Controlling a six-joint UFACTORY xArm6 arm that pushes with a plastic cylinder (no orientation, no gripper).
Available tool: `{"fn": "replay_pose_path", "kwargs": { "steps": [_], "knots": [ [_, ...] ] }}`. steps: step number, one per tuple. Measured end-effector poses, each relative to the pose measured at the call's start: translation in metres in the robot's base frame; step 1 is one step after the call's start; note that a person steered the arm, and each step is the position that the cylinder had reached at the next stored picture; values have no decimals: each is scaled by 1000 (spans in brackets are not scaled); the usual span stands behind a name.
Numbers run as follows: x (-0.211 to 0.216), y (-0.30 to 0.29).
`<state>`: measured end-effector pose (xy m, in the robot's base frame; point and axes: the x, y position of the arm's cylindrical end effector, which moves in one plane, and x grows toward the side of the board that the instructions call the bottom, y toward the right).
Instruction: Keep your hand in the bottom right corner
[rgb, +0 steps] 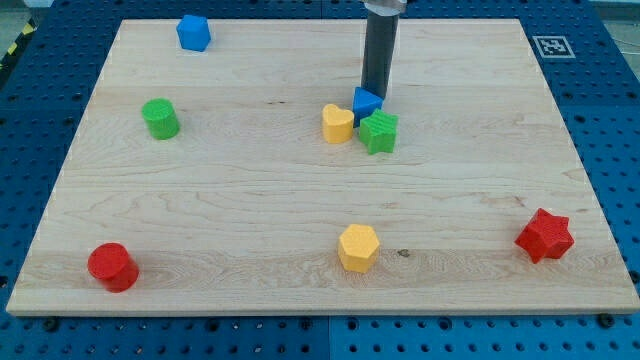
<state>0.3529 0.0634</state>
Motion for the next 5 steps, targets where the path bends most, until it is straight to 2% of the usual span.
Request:
{"fn": "replay_pose_path", "kwargs": {
  "steps": [2, 4, 5],
  "knots": [
    [-7, 5],
    [-9, 83],
    [-10, 88]
  ]
}}
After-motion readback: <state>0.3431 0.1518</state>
